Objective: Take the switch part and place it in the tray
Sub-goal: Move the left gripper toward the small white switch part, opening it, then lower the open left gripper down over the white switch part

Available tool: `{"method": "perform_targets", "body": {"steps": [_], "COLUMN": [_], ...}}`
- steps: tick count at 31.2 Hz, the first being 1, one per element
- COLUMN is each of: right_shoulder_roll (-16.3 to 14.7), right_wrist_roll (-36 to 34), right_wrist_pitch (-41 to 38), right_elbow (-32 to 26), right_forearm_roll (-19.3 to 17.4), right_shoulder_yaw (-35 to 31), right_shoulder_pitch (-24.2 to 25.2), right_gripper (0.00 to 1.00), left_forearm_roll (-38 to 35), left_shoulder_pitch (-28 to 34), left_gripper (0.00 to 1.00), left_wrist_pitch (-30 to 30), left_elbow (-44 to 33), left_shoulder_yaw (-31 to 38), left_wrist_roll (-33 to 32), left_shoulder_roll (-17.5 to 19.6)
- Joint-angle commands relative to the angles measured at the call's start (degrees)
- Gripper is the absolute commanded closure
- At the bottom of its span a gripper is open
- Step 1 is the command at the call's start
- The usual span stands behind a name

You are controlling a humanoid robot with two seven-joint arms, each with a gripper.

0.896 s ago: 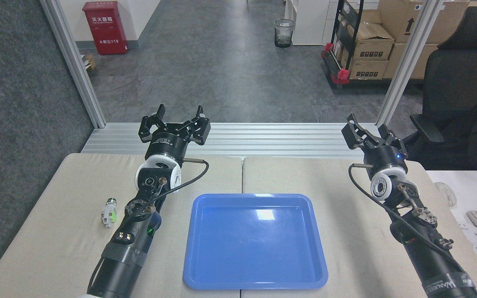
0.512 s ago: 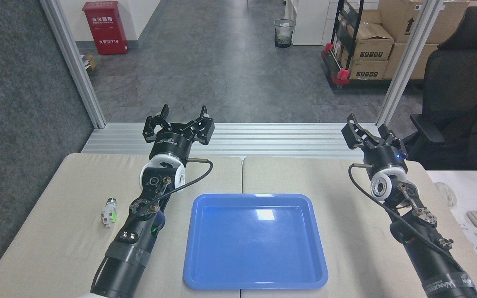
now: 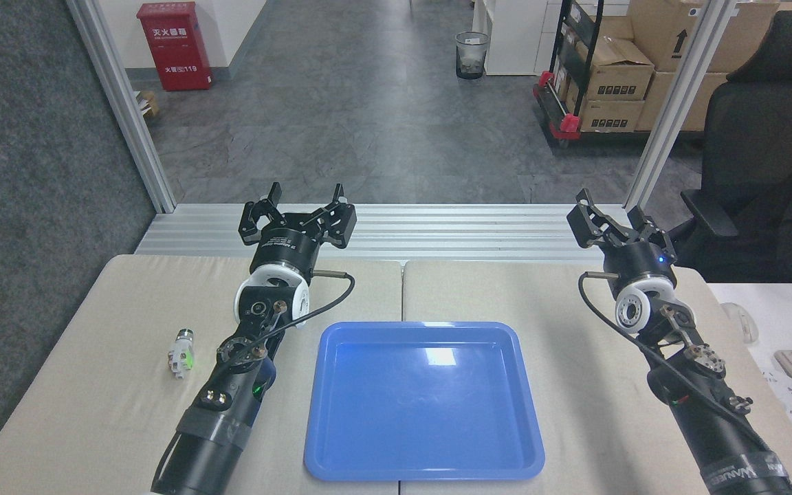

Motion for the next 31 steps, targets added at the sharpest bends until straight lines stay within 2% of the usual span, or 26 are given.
{"method": "perform_targets", "body": {"steps": [1,5,13,19,23,31], "right_shoulder_roll": [0.0,0.0,0.0,-0.1,0.0,0.0], "right_wrist_roll": [0.1,0.1,0.1,0.1,0.1,0.1], "right_wrist_pitch": [0.0,0.0,0.0,0.0,0.0,0.0], "right_elbow": [0.0,0.0,0.0,0.0,0.0,0.0], "right_forearm_roll": [0.0,0.0,0.0,0.0,0.0,0.0], "right_shoulder_yaw": [0.0,0.0,0.0,0.0,0.0,0.0], "right_shoulder_pitch": [0.0,0.0,0.1,0.0,0.0,0.0], "right_gripper": [0.01,0.01,0.01,0.01,0.01,0.01], "left_forearm_roll": [-0.6,-0.6,0.0,0.4,0.6,0.5], "left_shoulder_pitch": [0.5,0.5,0.2,0.0,0.4,2.4], "left_gripper": [0.0,0.0,0.0,0.0,0.0,0.0], "left_wrist_pitch": [1.0,3.3,1.9,1.7,-1.0,-0.9], "left_elbow": [1.9,2.5,3.7,3.4,3.3,2.2], "left_shoulder_yaw": [-0.6,-0.6,-0.5,-0.1,0.0,0.5], "left_wrist_roll": [1.6,1.8,2.2,2.2,2.2,2.2], "left_shoulder_roll": [0.3,0.6,5.2,5.3,5.3,5.8]}}
